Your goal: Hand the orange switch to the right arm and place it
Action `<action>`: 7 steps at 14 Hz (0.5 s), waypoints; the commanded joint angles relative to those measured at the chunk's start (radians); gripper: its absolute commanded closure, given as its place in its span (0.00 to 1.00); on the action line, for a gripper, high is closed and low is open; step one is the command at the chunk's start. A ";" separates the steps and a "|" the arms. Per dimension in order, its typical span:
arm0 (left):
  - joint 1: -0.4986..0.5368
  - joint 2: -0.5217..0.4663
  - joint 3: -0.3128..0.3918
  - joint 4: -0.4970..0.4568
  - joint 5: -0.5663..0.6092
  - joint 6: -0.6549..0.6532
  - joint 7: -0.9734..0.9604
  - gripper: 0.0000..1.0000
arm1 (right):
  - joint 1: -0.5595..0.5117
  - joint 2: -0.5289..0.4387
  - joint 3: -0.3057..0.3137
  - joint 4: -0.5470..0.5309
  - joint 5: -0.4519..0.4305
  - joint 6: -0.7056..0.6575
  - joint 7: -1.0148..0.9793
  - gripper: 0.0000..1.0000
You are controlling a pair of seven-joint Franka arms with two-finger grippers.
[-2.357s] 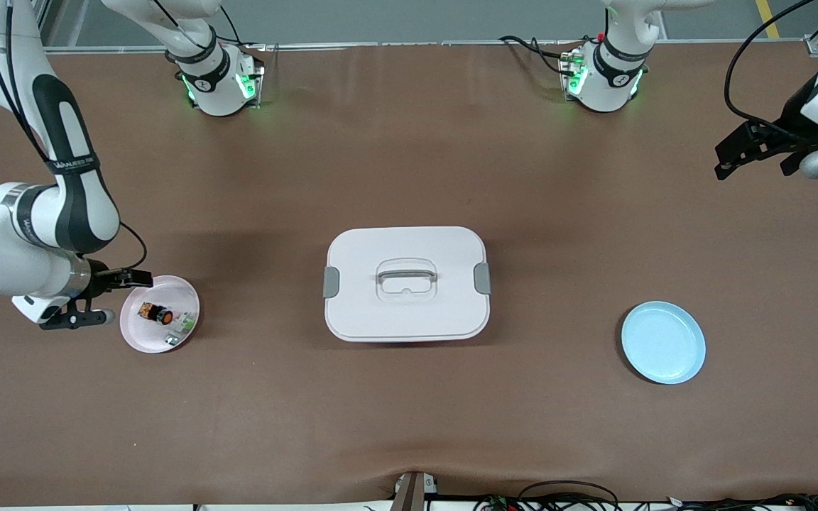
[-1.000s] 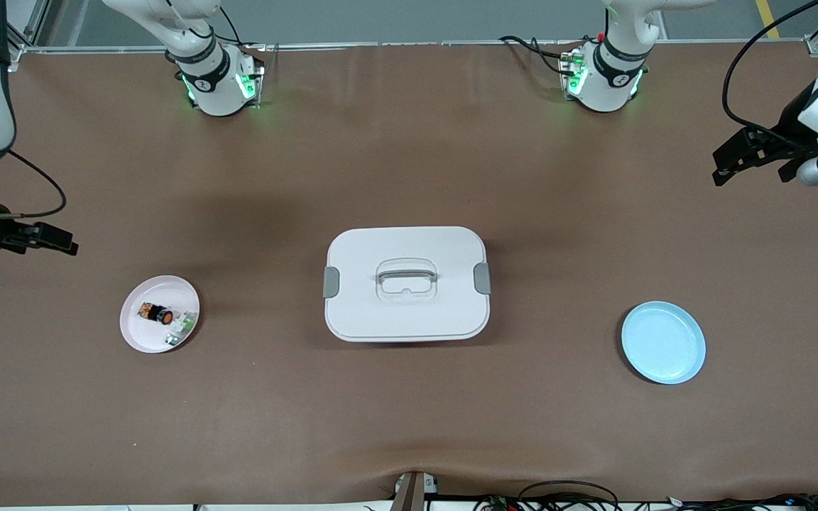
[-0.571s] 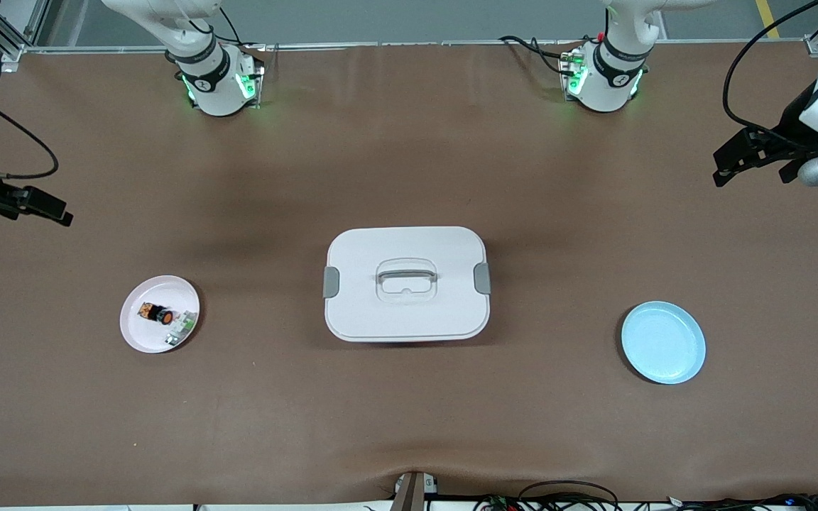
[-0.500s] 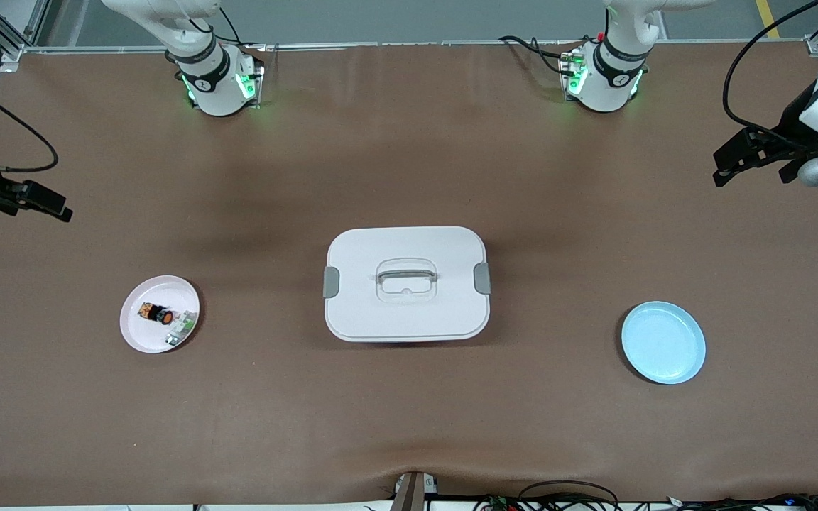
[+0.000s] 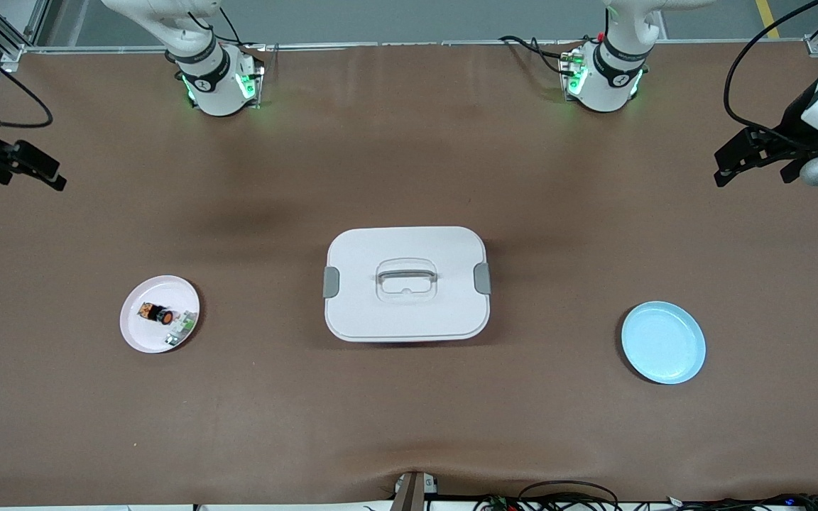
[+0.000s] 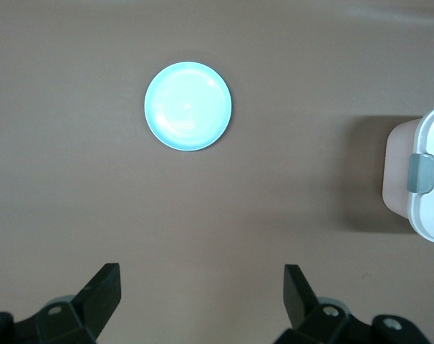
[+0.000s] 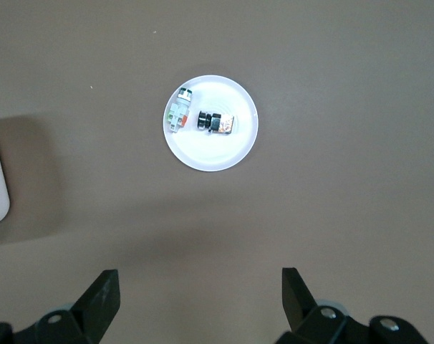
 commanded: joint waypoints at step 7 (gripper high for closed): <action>0.001 0.008 -0.002 0.017 0.018 -0.008 -0.002 0.00 | 0.007 -0.001 -0.003 0.163 -0.003 -0.168 0.015 0.00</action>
